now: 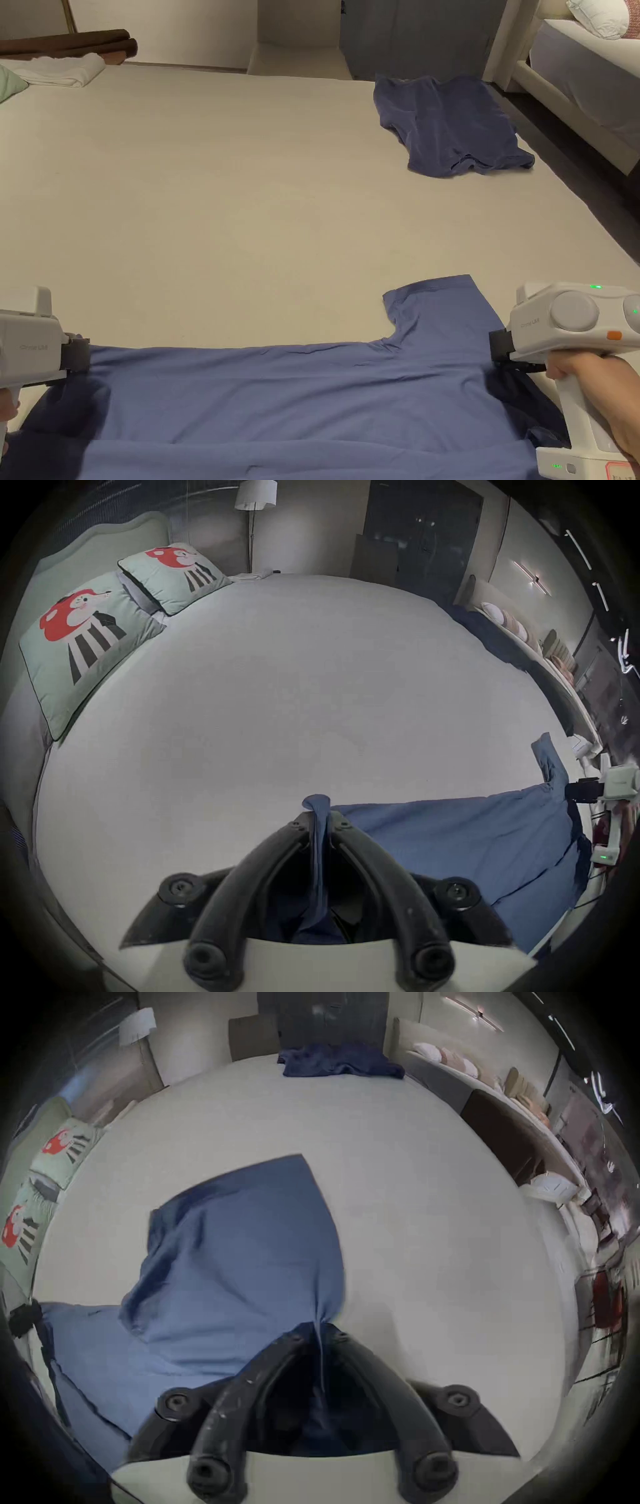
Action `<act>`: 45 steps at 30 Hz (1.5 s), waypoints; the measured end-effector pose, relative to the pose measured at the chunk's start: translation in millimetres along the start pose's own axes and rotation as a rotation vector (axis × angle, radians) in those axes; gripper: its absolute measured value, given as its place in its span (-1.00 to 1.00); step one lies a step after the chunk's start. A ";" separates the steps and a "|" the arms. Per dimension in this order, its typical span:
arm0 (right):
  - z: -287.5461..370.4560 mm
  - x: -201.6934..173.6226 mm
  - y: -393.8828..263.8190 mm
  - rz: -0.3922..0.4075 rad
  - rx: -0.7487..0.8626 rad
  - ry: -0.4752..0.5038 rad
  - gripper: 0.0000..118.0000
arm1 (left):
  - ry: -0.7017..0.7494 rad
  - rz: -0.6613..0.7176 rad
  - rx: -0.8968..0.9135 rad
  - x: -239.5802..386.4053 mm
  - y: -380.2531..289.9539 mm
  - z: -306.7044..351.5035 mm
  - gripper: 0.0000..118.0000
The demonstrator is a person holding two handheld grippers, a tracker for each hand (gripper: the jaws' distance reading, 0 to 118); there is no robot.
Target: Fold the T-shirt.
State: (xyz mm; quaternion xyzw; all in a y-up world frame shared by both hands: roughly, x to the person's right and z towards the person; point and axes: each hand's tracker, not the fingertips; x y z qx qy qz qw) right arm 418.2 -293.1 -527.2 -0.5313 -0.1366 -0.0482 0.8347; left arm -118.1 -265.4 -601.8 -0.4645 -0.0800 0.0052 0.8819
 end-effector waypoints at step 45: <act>220.5 -43.8 -246.0 -0.075 0.967 -0.035 0.28 | -0.016 -0.064 0.815 36.4 -180.5 219.5 0.63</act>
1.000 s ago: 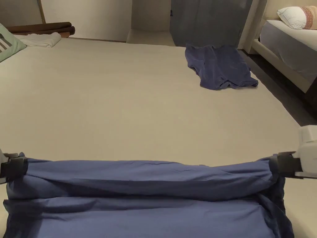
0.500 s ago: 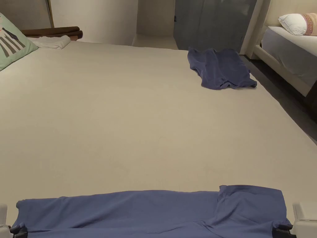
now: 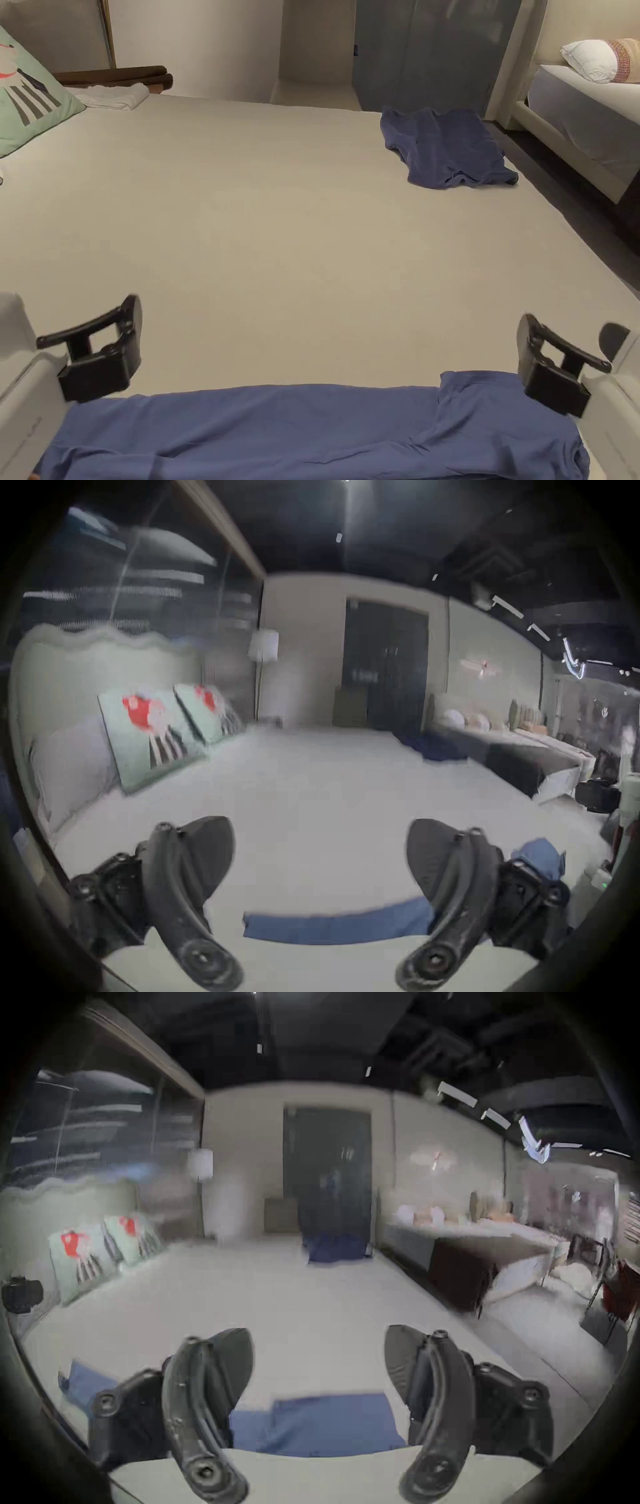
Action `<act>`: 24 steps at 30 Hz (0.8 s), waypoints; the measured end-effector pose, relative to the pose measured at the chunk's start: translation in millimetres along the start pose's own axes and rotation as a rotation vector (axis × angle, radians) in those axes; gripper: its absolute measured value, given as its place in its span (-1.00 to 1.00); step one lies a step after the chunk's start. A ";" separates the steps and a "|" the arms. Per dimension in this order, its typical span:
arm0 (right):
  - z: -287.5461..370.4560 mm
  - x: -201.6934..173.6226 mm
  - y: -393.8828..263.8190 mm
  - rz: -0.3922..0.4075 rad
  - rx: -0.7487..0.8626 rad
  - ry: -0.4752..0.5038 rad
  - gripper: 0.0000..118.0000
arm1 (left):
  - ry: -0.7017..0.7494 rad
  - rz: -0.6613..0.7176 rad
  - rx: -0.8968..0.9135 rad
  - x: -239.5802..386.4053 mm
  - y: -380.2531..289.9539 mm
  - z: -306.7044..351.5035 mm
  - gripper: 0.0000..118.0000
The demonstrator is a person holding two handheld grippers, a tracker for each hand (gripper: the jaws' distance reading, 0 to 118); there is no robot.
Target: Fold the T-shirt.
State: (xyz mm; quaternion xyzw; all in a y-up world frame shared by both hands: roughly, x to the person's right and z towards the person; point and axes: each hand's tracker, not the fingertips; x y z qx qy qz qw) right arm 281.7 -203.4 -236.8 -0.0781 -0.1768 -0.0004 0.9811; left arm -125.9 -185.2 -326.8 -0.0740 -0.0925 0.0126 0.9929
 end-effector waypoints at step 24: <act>-6.7 -72.3 -18.1 0.023 0.014 0.017 -1.00 | -0.477 0.717 -0.711 -198.3 -99.6 -78.2 0.88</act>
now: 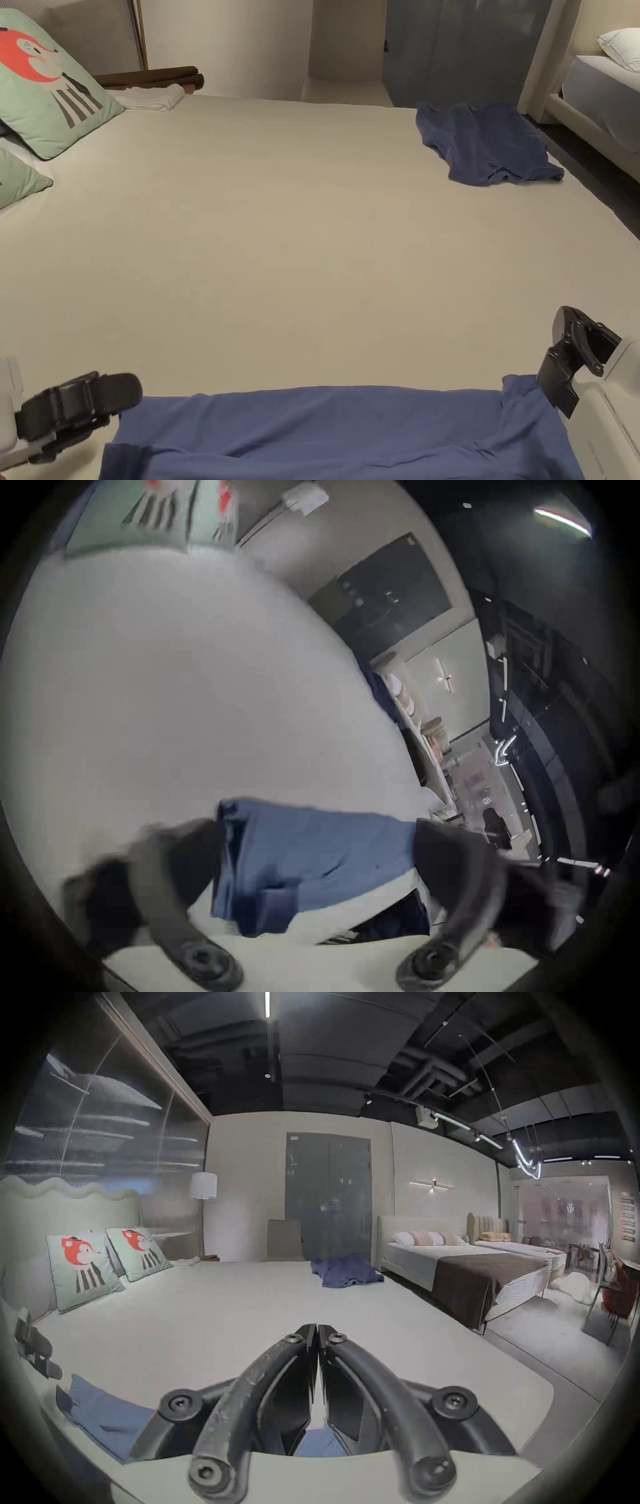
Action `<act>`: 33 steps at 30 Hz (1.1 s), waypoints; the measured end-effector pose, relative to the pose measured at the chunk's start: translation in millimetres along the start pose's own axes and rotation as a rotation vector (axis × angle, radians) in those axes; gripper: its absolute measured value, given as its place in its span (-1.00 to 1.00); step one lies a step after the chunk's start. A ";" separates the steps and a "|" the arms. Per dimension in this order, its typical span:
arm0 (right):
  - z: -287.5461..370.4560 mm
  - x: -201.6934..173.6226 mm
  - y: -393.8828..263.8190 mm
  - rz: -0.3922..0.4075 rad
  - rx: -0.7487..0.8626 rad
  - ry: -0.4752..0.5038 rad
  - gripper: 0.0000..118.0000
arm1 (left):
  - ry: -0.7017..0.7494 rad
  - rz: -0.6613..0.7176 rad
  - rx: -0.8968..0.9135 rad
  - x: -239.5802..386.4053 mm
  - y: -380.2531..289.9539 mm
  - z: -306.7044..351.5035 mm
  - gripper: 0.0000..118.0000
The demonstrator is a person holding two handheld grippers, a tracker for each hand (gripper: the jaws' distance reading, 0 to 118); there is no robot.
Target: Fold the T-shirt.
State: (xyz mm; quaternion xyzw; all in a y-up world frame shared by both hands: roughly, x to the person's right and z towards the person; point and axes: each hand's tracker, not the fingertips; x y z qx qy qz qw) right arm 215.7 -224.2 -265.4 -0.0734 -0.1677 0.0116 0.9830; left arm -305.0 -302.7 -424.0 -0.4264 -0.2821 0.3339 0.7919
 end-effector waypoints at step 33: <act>1.0 -44.9 8.6 -0.004 -0.014 0.135 -1.00 | 0.068 0.054 0.012 45.0 28.0 32.4 -0.89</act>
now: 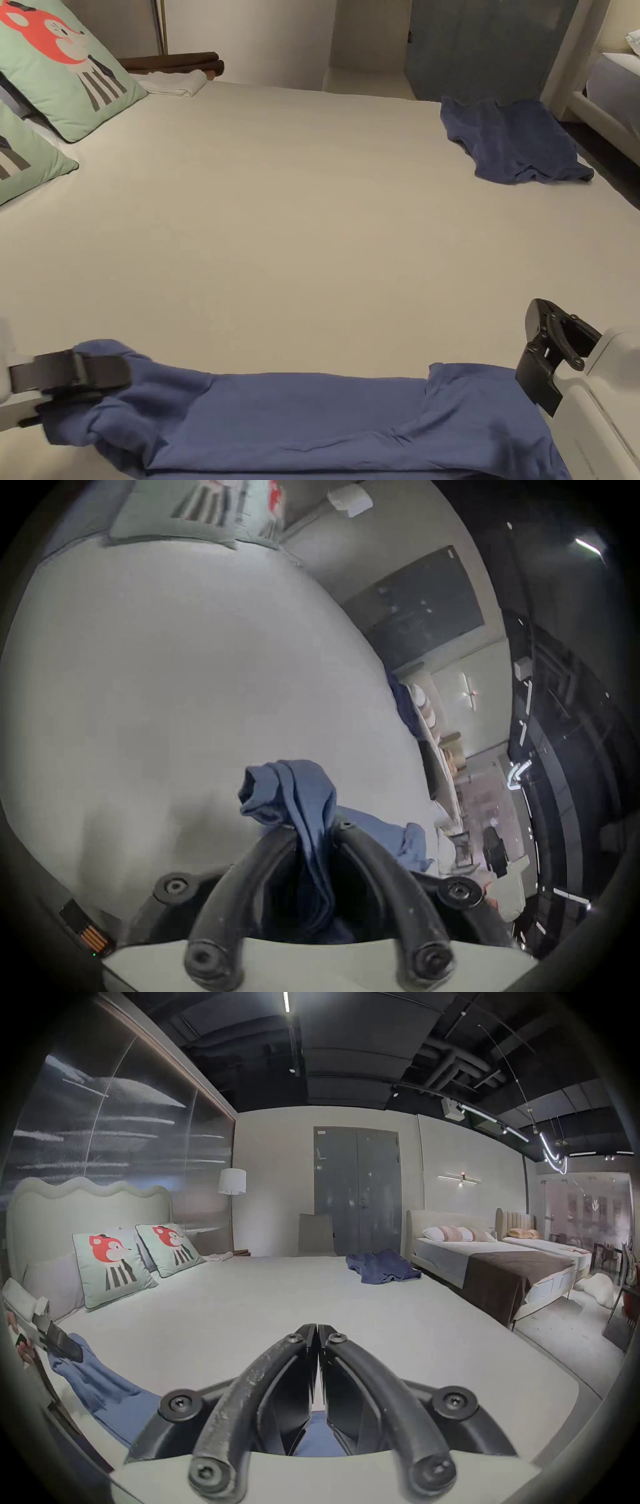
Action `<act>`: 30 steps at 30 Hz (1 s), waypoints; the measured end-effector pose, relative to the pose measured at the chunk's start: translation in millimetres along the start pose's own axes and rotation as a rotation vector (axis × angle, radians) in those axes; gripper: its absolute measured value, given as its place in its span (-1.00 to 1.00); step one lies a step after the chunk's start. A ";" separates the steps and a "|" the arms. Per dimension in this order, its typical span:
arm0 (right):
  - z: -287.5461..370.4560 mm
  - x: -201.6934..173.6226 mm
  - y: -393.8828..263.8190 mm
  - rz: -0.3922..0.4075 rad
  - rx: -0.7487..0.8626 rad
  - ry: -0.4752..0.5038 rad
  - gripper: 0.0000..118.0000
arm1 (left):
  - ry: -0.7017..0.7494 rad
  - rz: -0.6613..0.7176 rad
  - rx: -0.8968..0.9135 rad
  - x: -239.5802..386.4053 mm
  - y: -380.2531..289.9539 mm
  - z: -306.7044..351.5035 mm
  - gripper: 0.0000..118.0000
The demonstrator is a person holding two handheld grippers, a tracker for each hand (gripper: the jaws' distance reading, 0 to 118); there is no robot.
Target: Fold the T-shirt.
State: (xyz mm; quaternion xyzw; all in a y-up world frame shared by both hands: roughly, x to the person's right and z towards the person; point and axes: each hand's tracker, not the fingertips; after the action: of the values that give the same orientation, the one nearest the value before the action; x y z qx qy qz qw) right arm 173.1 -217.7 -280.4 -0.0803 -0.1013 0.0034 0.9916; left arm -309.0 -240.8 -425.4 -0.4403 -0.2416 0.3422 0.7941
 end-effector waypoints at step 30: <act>27.2 73.3 -17.6 -0.138 0.023 -0.076 -1.00 | 0.511 -0.596 0.258 106.5 -137.0 -200.7 -1.00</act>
State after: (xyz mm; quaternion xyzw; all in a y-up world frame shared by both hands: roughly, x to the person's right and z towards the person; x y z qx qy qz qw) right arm 239.2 -229.1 -236.6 -0.0618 -0.1441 -0.0607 0.9858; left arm -57.1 -319.2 -397.6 -0.3186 -0.1086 0.0045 0.9416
